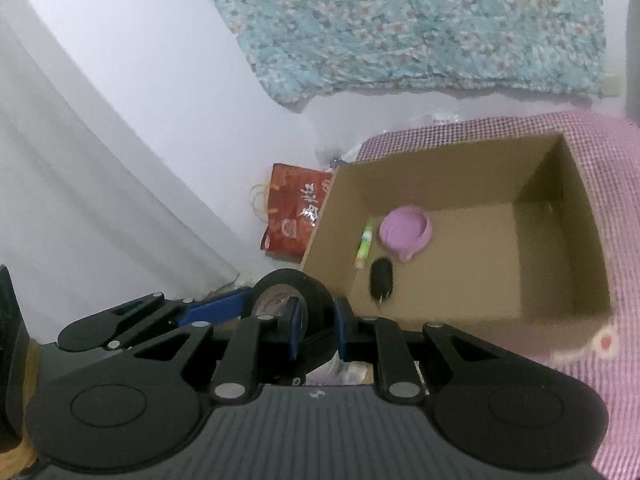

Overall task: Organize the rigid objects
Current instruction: 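Carry the black tape roll with the right tool into the box and release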

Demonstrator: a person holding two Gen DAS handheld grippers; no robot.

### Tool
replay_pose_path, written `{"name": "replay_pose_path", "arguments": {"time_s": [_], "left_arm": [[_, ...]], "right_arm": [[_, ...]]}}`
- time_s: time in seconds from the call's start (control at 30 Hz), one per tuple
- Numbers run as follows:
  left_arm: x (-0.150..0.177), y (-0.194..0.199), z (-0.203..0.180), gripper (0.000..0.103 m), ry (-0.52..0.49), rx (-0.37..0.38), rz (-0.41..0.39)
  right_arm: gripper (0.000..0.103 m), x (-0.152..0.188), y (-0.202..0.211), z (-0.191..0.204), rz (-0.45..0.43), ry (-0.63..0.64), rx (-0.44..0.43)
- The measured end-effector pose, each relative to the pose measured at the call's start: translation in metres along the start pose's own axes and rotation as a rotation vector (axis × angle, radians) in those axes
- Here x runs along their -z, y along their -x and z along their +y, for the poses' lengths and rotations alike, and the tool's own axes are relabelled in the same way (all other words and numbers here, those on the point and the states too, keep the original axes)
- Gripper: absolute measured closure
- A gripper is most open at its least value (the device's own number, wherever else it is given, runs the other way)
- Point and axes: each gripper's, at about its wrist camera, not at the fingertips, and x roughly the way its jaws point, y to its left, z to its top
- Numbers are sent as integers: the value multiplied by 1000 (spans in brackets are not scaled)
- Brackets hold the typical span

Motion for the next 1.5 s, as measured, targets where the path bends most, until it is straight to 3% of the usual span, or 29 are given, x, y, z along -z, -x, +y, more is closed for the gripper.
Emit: {"name": "replay_pose_path", "arguments": {"time_s": [0.27, 0.5, 0.7, 0.97, 1.2, 1.33, 1.5], "left_arm": [[-27, -84, 12, 36, 32, 45, 234], [-18, -145, 13, 36, 74, 57, 429], [-15, -170, 11, 36, 83, 34, 517], [-14, -184, 8, 35, 70, -5, 549], [-19, -175, 10, 33, 86, -19, 513], [-29, -145, 12, 30, 86, -21, 429], [-39, -91, 20, 27, 133, 9, 308]], "right_arm": [[83, -47, -72, -65, 181, -149, 11], [83, -44, -129, -110, 361, -248, 40], [83, -42, -160, -128, 454, -263, 72], [81, -34, -183, -142, 502, -295, 46], [81, -31, -176, -150, 458, -341, -17], [81, -37, -145, -153, 364, -380, -88], [81, -39, -75, -153, 184, -415, -178]]}}
